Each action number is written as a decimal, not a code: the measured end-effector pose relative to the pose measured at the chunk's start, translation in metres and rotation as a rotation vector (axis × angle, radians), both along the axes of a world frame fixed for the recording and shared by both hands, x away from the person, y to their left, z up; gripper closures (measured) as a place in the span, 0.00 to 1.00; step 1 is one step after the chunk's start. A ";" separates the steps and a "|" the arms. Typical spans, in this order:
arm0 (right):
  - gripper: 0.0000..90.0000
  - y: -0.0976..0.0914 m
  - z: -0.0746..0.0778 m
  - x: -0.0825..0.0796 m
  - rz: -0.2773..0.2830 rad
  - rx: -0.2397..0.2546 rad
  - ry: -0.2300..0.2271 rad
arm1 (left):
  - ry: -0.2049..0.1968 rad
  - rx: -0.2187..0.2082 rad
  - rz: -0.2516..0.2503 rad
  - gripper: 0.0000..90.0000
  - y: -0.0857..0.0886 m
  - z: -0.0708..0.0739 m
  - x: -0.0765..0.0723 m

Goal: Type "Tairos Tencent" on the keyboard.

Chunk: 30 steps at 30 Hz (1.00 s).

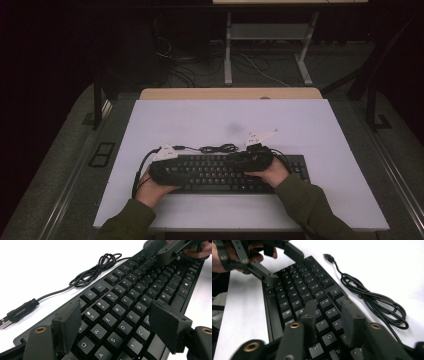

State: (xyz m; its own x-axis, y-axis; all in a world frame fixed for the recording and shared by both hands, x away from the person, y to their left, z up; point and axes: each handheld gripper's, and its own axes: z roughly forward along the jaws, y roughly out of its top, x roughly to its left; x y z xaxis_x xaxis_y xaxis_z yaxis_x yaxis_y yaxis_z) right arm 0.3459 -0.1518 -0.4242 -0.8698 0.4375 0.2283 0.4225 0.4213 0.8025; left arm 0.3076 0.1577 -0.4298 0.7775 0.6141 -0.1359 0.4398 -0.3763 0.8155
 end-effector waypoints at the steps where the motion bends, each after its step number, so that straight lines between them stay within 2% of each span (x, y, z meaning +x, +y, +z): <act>1: 0.77 0.000 0.000 0.000 0.003 -0.006 0.000 | 0.001 0.001 0.001 0.28 0.000 0.000 0.000; 2: 0.77 0.000 0.000 0.000 0.003 -0.006 0.000 | 0.001 0.001 0.001 0.28 0.001 0.000 0.000; 6: 0.89 0.001 -0.001 -0.001 0.027 -0.028 0.003 | 0.000 -0.002 0.004 0.27 0.001 0.000 0.000; 12: 0.99 0.001 -0.001 -0.002 0.045 -0.044 0.001 | -0.004 -0.003 0.006 0.27 0.001 0.000 0.000; 30: 0.99 0.003 -0.007 -0.001 0.052 -0.110 0.013 | -0.006 -0.006 0.009 0.27 0.002 0.001 0.000</act>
State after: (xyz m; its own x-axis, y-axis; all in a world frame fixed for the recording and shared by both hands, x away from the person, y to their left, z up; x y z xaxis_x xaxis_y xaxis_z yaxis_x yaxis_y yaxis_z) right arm 0.3446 -0.1487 -0.4313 -0.8892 0.4151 0.1925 0.4077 0.5278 0.7451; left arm 0.3080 0.1596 -0.4290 0.7726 0.6203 -0.1350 0.4383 -0.3674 0.8204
